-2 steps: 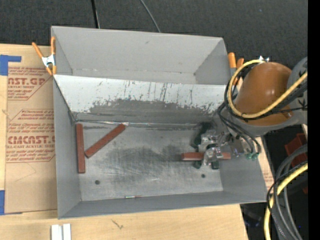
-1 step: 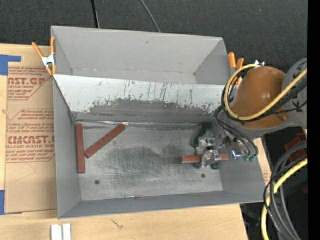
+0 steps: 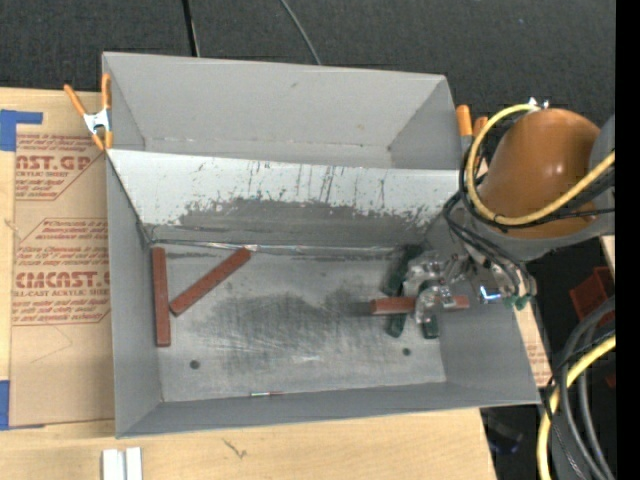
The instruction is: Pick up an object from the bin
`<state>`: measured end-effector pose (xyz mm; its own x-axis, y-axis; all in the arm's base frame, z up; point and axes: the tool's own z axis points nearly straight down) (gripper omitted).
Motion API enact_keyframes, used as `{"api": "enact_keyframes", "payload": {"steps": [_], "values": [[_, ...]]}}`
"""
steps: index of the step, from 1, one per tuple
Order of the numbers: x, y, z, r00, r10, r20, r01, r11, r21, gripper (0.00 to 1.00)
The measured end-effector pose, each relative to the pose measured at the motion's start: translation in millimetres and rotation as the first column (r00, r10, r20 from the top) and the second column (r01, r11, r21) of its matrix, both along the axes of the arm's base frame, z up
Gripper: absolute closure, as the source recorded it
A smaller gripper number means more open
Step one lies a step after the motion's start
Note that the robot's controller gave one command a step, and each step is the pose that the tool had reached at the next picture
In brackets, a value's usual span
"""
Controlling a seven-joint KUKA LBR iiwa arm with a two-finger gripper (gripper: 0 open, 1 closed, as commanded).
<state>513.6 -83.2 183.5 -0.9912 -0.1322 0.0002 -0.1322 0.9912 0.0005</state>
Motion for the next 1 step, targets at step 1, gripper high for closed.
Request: {"api": "enact_keyframes", "payload": {"steps": [1], "values": [[-4.7, -14.0, 38.5, 1.0, 0.013, 0.002, -0.013, 1.0, 0.0, 1.0]]}}
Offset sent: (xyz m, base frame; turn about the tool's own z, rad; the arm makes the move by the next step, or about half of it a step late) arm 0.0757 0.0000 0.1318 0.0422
